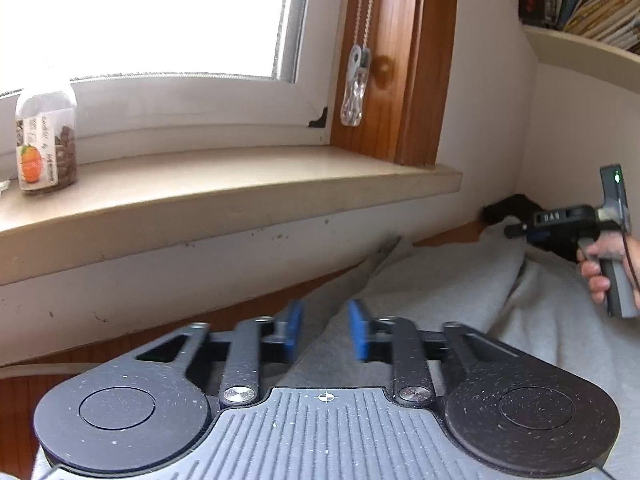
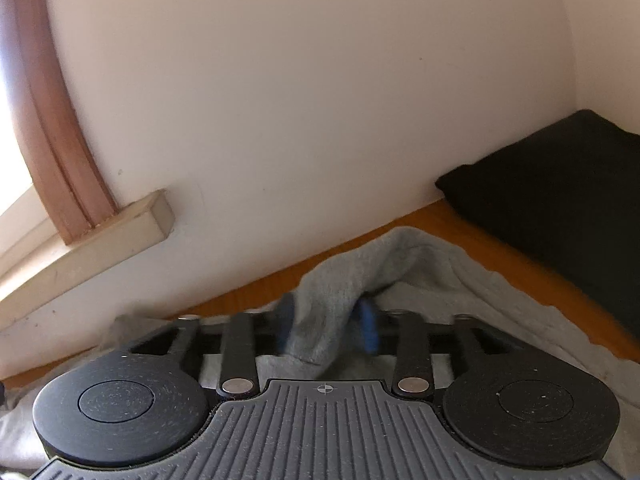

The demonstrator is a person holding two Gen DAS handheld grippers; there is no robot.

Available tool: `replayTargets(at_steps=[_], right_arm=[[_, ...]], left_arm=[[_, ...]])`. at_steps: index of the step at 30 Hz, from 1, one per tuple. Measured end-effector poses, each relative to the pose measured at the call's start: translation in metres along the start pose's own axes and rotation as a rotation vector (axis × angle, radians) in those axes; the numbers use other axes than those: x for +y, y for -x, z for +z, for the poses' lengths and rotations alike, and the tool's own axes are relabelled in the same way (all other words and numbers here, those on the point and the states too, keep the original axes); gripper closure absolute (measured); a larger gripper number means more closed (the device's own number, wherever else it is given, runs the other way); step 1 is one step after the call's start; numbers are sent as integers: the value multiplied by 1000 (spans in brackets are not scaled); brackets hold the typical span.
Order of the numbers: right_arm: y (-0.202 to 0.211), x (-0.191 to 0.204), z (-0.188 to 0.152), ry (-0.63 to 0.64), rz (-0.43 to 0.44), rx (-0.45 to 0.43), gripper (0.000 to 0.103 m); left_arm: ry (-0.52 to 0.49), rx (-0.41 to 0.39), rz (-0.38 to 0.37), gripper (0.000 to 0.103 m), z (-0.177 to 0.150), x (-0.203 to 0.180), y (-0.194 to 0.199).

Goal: Fold clothes

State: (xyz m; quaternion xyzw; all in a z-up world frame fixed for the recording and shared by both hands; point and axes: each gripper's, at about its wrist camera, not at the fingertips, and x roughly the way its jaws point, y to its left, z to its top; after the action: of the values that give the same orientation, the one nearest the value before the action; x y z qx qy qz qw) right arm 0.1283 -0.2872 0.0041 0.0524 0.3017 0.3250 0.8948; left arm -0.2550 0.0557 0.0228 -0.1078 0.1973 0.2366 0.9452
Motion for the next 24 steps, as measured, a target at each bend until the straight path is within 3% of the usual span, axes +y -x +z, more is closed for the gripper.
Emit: replayTargets(at_steps=[4, 9, 13, 18, 24], right_arm=[[6, 5, -12, 102, 1, 43, 50], [9, 12, -28, 207, -7, 71, 42], [12, 17, -40, 292, -14, 93, 39], [11, 24, -43, 330, -18, 102, 29], [8, 18, -42, 315, -14, 105, 27]], left_arm=[[-7, -4, -3, 38, 3, 1, 14], [-30, 5, 5, 33, 1, 3, 47], [-100, 39, 54, 28, -10, 6, 77], [-172, 94, 136, 26, -29, 12, 101], [-200, 129, 182, 26, -45, 18, 110]])
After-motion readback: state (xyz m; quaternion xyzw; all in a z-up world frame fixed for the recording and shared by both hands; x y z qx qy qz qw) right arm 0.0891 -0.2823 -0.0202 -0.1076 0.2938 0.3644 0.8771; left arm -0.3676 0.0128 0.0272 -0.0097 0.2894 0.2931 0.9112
